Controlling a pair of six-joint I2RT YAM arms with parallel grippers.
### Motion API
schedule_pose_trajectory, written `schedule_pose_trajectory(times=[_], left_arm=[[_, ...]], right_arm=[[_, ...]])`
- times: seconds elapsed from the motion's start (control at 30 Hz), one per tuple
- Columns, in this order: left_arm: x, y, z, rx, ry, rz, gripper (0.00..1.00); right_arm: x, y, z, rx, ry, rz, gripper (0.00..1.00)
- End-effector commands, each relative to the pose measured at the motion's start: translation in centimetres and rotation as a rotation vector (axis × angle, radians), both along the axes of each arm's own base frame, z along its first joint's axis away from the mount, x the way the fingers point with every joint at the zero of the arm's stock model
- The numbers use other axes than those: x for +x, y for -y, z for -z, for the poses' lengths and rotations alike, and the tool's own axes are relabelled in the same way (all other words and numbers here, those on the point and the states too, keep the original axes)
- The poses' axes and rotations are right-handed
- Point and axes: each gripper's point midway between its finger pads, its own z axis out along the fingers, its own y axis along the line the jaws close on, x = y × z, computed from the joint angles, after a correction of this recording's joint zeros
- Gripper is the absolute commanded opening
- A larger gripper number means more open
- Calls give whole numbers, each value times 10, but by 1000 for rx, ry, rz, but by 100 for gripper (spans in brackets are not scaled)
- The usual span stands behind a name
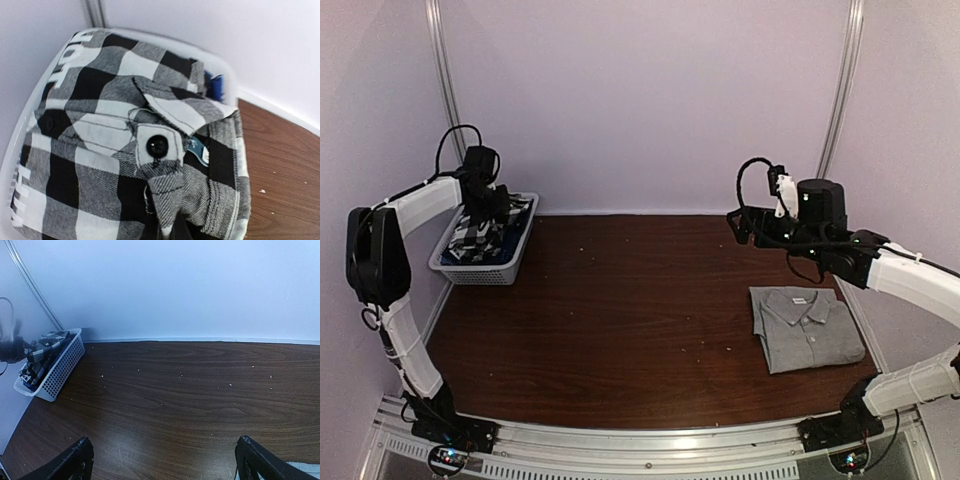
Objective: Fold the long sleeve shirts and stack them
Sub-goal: Pick up the square-folded shirt from the bin, then place the square-folded shirt at the center of the board.
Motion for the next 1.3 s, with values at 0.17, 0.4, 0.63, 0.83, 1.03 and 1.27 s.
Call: schedule_pose_trajectory(times=[0.17, 0.4, 0.63, 0.83, 1.03, 1.27], left_arm=[[-33, 157, -149, 21, 333, 404, 0], [-107, 293, -231, -132, 526, 800, 0], [-175, 367, -246, -458, 490, 1058, 0], [-139, 364, -165, -648, 187, 1015, 0], [-57, 347, -64, -678, 1, 921, 57], [-44, 322, -15, -569, -74, 812, 74]], right_arm=[[7, -5, -3, 6, 14, -1, 100], [10, 3, -16, -12, 49, 39, 100], [3, 11, -31, 0, 76, 56, 100], [-2, 12, -33, 7, 78, 46, 100], [6, -7, -4, -16, 0, -19, 100], [5, -40, 63, -55, -153, -167, 100]])
